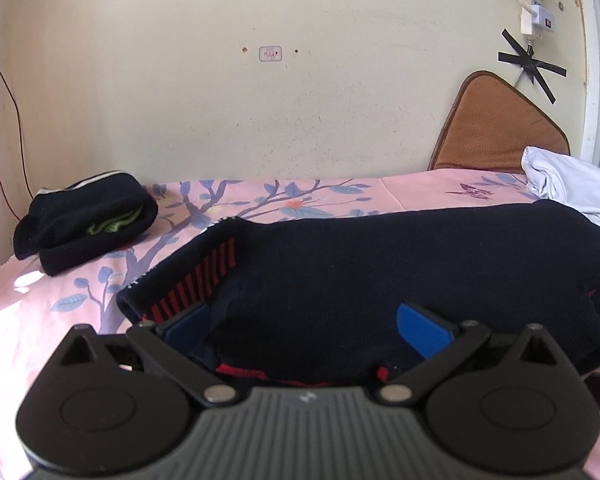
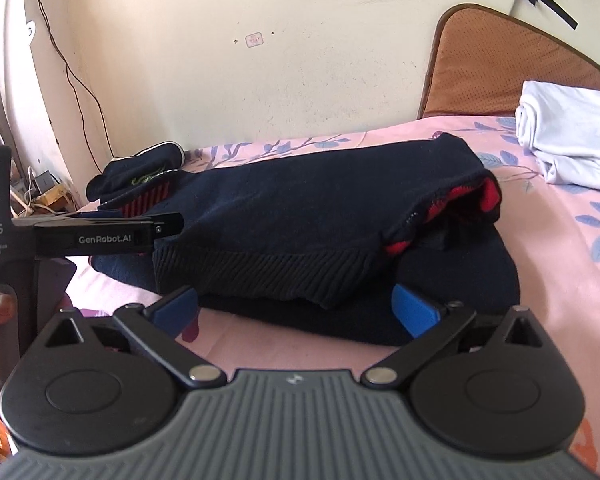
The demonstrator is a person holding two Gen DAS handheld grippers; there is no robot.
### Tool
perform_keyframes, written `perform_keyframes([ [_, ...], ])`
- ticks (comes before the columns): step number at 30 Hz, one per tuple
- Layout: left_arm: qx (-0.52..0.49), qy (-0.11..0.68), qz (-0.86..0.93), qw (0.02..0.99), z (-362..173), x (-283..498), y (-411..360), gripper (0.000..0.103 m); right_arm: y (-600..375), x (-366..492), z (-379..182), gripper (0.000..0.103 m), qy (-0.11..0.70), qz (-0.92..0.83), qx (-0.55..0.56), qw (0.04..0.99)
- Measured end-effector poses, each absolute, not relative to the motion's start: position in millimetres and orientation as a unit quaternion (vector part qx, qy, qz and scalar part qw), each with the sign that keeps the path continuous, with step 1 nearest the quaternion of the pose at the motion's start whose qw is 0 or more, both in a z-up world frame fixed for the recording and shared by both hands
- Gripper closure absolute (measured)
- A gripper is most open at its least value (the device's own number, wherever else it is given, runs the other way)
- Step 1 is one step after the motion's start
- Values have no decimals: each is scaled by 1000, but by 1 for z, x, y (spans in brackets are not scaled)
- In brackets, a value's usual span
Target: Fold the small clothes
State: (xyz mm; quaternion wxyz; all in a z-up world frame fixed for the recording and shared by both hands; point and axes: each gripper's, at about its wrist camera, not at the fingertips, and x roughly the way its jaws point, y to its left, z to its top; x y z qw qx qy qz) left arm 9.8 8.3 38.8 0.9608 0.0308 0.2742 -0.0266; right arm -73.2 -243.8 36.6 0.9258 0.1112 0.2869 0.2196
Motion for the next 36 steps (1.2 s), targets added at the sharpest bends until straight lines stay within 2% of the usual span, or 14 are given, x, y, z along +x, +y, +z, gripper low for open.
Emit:
perform_keyframes([
  [5, -4, 296, -25, 955, 37, 17, 18, 0, -260, -89, 43, 1, 286, 245, 132, 917],
  [7, -9, 292, -27, 956, 38, 16, 20, 0, -280, -96, 48, 15, 274, 241, 161, 917],
  [9, -13, 278, -36, 960, 40, 12, 21, 4, -304, -98, 56, 25, 257, 212, 191, 923],
  [13, -98, 273, -107, 951, 50, 13, 32, 14, -348, -75, 56, 28, 250, 160, 281, 913],
  [14, -122, 284, -131, 942, 51, 17, 34, 21, -354, -68, 52, 28, 254, 158, 300, 906],
  [16, -151, 306, -168, 925, 52, 26, 33, 48, -361, -48, 40, 28, 277, 157, 335, 887],
  [17, -155, 316, -182, 918, 52, 29, 31, 68, -362, -40, 35, 28, 286, 161, 346, 879],
  [18, -156, 328, -196, 911, 50, 33, 27, 83, -362, -33, 30, 28, 294, 165, 354, 873],
  [19, -155, 340, -206, 904, 48, 37, 24, 87, -361, -23, 24, 28, 307, 165, 364, 863],
  [23, -117, 359, -196, 905, 34, 44, 8, 86, -346, -4, 20, 34, 330, 186, 370, 848],
  [25, -106, 361, -192, 906, 36, 42, 5, 86, -334, 4, 20, 77, 352, 207, 388, 826],
  [31, -141, 357, -210, 899, 49, 35, 30, 85, -270, 1, 107, 79, 285, 297, 300, 860],
  [34, -191, 306, -189, 913, 68, 17, 82, 77, -212, 4, 145, 79, 267, 347, 216, 873],
  [36, -219, 274, -145, 925, 80, 2, 122, 63, -168, 9, 155, 81, 271, 379, 169, 869],
])
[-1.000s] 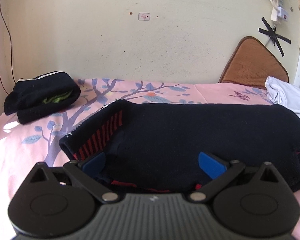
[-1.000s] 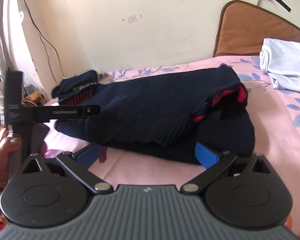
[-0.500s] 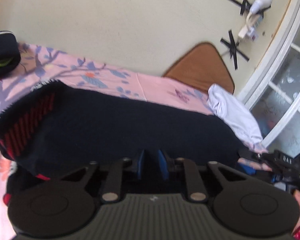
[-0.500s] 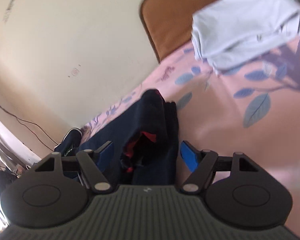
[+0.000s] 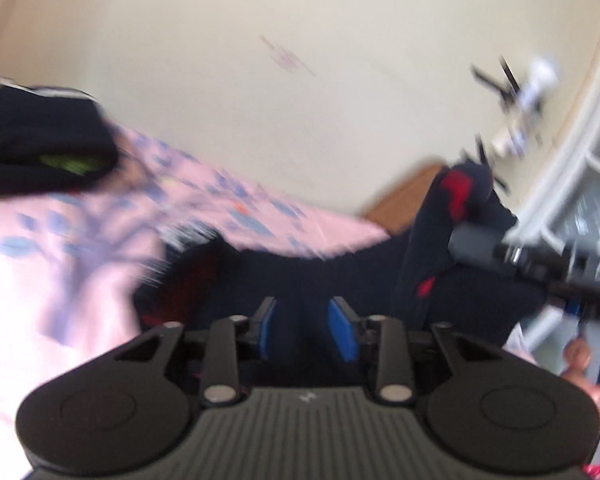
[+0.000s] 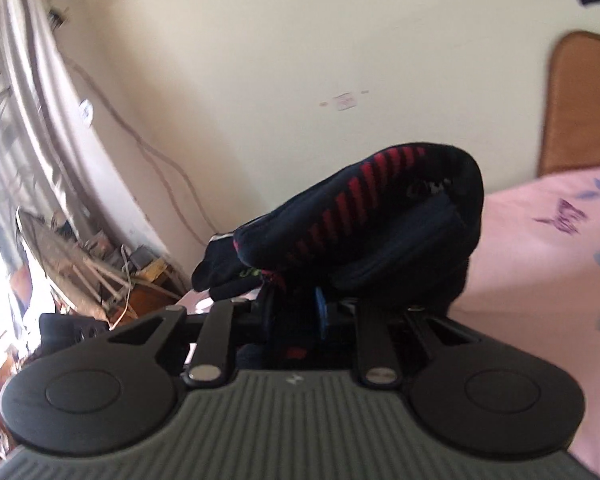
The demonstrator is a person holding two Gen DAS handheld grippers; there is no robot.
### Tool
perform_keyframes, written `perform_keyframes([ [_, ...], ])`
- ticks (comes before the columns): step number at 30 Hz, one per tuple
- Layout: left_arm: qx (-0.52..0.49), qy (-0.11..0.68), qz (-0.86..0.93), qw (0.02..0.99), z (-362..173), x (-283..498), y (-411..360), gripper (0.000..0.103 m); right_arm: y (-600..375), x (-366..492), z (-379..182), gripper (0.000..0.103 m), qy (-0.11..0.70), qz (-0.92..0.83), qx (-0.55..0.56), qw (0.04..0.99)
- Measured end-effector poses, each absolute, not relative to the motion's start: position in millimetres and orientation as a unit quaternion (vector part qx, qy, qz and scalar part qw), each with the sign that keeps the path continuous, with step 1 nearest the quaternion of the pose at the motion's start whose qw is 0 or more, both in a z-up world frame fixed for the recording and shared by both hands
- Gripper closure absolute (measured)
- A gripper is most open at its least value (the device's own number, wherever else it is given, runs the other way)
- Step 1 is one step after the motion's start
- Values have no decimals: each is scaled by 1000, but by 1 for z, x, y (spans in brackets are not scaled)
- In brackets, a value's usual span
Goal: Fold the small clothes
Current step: 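Close both grippers on the navy sweater bundle and lift it, then carry the held sweater bundle with both grippers toward the white cloth pile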
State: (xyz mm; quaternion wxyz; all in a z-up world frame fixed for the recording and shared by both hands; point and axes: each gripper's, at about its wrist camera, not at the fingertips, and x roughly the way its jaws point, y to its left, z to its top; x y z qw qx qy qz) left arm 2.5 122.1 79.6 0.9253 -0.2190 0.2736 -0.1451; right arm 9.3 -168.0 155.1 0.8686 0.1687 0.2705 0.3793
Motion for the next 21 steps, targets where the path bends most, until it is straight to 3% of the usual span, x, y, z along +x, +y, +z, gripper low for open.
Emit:
perform_keyframes([
  [3, -241, 238, -71, 938, 93, -17, 171, 57, -100, 28, 143, 90, 303, 418, 121, 848],
  [7, -254, 224, -47, 940, 99, -22, 193, 48, -33, 53, 87, 90, 371, 415, 63, 828],
  [10, -245, 225, -79, 940, 100, -7, 177, 48, -31, 47, 78, 92, 349, 433, 60, 829],
  [11, -237, 224, -90, 941, 102, -1, 169, 47, -36, 45, 80, 90, 350, 437, 68, 826],
  [13, -212, 226, -104, 945, 105, 16, 149, 47, -57, 34, 90, 71, 348, 463, 80, 812],
  [14, -199, 230, -106, 947, 106, 25, 141, 48, -67, 27, 94, 68, 343, 473, 80, 808],
  [21, -194, 301, -74, 931, 83, 67, 130, 50, -161, -5, 154, 67, 221, 429, 60, 874],
])
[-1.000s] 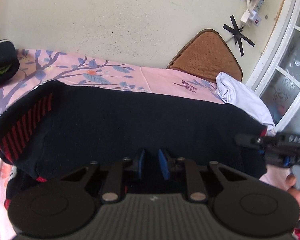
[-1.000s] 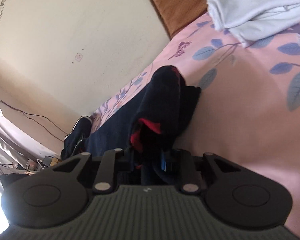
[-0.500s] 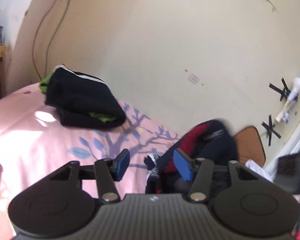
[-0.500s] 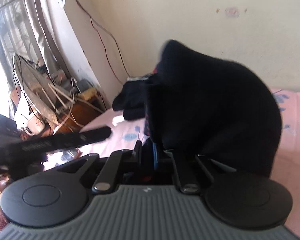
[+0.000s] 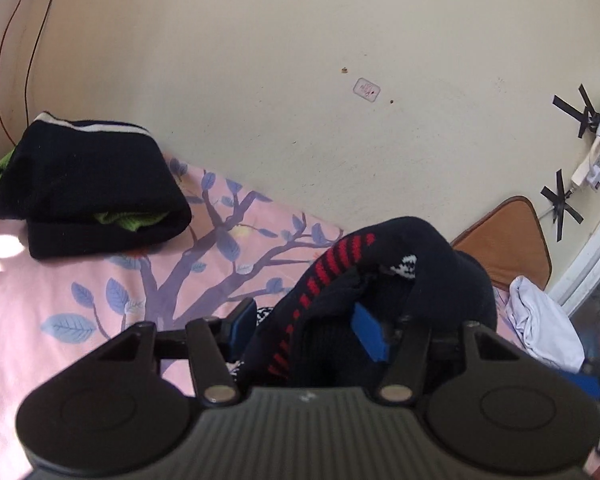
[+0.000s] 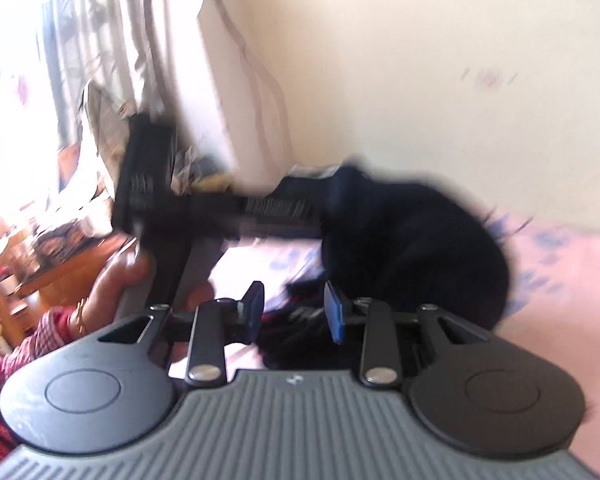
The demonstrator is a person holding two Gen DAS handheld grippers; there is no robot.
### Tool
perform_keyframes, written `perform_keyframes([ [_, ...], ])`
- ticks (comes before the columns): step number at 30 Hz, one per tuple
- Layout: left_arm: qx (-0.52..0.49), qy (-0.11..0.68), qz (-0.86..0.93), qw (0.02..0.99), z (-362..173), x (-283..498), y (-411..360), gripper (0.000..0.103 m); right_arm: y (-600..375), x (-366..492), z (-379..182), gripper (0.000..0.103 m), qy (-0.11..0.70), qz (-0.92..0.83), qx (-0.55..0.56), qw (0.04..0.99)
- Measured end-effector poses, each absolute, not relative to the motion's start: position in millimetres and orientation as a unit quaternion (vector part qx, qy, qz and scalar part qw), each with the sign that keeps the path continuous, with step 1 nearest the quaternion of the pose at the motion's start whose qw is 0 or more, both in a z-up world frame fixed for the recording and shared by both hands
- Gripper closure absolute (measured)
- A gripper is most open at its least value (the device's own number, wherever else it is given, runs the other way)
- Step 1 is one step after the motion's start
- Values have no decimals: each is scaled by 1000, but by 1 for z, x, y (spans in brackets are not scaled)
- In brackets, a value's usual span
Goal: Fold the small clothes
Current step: 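Carry the held sweater bundle with both grippers toward the white cloth pile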
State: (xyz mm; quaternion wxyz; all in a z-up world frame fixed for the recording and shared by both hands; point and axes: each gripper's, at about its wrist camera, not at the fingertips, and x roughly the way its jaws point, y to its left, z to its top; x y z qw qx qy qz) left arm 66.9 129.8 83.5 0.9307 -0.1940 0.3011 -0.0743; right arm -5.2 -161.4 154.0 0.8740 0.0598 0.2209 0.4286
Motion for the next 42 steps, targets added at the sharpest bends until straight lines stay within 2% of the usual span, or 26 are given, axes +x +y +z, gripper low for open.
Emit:
perform_keyframes([
  [3, -200, 299, -75, 930, 81, 63, 134, 48, -170, 41, 153, 67, 238, 364, 88, 896],
  [6, -183, 299, -49, 935, 83, 58, 136, 52, -143, 94, 135, 67, 281, 364, 93, 883],
  [8, -183, 307, -31, 934, 82, 58, 142, 52, -100, 122, 116, 66, 330, 353, 23, 875],
  [10, -199, 296, -16, 934, 87, 51, 154, 52, -49, 122, 95, 65, 327, 323, -114, 881],
  [11, -204, 283, -12, 937, 91, 47, 159, 52, -37, 125, 92, 65, 333, 313, -128, 880],
  [15, -202, 263, -26, 943, 106, 48, 159, 52, -49, 135, 87, 68, 339, 311, -115, 881],
  [17, -193, 277, -41, 941, 104, 59, 150, 52, -49, 132, 88, 68, 318, 312, -110, 889],
  [19, -174, 304, -42, 936, 93, 71, 139, 53, -65, 129, 98, 68, 301, 313, -55, 899],
  [23, -159, 333, -35, 929, 66, 79, 134, 45, -135, 123, 113, 62, 294, 321, 161, 886],
  [25, -165, 333, -35, 928, 64, 77, 138, 41, -163, 108, 112, 50, 287, 322, 211, 877],
  [28, -185, 336, -40, 923, 70, 71, 145, 41, -188, 84, 98, 37, 293, 313, 245, 870],
  [31, -186, 327, -33, 926, 77, 59, 149, 34, -198, 65, 79, 35, 312, 306, 259, 861],
  [33, -181, 326, -23, 928, 78, 52, 150, 24, -201, 53, 69, 34, 324, 308, 272, 852],
  [35, -176, 326, -24, 928, 75, 46, 150, 18, -201, 43, 63, 32, 332, 317, 281, 843],
  [36, -175, 326, -26, 929, 74, 42, 149, 10, -200, 39, 61, 28, 334, 321, 281, 841],
  [38, -173, 324, -31, 930, 68, 36, 145, 0, -195, 35, 59, 25, 336, 325, 269, 842],
  [42, -186, 349, -45, 917, 53, 39, 140, 0, -183, 44, 57, 24, 347, 330, 276, 834],
])
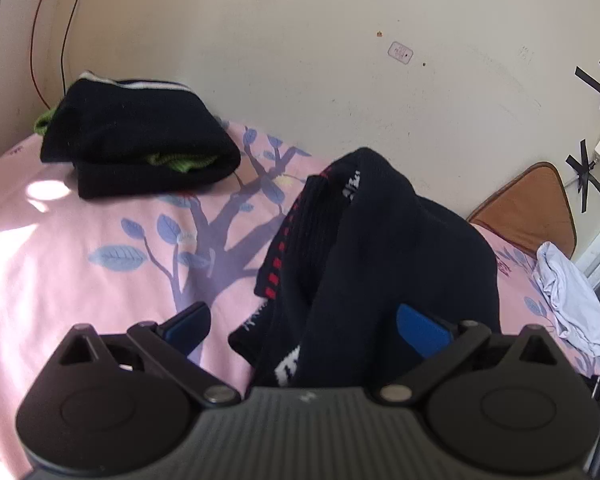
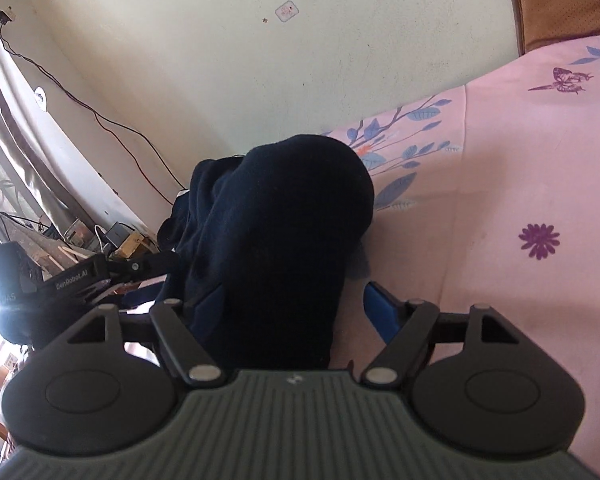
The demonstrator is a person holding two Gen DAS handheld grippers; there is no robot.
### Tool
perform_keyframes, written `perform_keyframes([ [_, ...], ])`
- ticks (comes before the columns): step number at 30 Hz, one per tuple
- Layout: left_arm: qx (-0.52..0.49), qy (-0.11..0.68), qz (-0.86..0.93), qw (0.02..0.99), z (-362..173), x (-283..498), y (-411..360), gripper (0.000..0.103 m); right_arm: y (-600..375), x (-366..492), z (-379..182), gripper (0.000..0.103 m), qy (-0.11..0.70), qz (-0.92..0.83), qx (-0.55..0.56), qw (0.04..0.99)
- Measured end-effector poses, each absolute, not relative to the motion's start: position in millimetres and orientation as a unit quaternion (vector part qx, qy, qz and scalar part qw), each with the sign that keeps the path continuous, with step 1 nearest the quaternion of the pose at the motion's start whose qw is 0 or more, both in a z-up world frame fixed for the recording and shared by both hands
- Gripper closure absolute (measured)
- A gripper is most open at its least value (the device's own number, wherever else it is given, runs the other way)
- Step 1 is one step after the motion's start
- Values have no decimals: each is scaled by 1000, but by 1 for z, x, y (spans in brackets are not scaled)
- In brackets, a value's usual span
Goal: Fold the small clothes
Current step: 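Carry the held sweater bundle with both grippers toward the white cloth pile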
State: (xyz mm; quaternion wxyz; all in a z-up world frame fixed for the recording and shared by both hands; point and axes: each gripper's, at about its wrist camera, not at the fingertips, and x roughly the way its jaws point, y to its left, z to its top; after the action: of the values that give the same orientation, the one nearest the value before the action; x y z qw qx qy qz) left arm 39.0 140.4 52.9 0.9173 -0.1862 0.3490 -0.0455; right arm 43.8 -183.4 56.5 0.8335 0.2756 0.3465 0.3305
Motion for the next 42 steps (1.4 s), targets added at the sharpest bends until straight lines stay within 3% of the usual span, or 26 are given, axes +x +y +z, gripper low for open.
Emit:
perform_keyframes([
  [5, -250, 370, -73, 892, 30, 47, 153, 0, -175, 53, 45, 15, 355, 334, 300, 820],
  [14, -174, 344, -66, 921, 25, 36, 128, 0, -173, 46, 41, 12, 341, 337, 277, 833],
  [28, -195, 347, -74, 915, 28, 36, 128, 0, -160, 52, 45, 0, 350, 350, 255, 830],
  [29, -206, 349, -93, 909, 27, 37, 129, 0, -155, 55, 46, 1, 355, 358, 246, 828],
  [30, -214, 350, -100, 907, 26, 38, 130, 2, -148, 58, 45, 18, 366, 364, 245, 821],
  [31, -219, 346, -99, 907, 26, 39, 131, 2, -145, 63, 45, 24, 370, 359, 251, 819],
  [37, -282, 340, -123, 889, 22, 44, 154, 0, -147, 97, 35, 41, 390, 381, 298, 783],
  [42, -337, 344, -93, 872, 23, 49, 173, 0, -158, 91, 45, 54, 369, 395, 276, 795],
])
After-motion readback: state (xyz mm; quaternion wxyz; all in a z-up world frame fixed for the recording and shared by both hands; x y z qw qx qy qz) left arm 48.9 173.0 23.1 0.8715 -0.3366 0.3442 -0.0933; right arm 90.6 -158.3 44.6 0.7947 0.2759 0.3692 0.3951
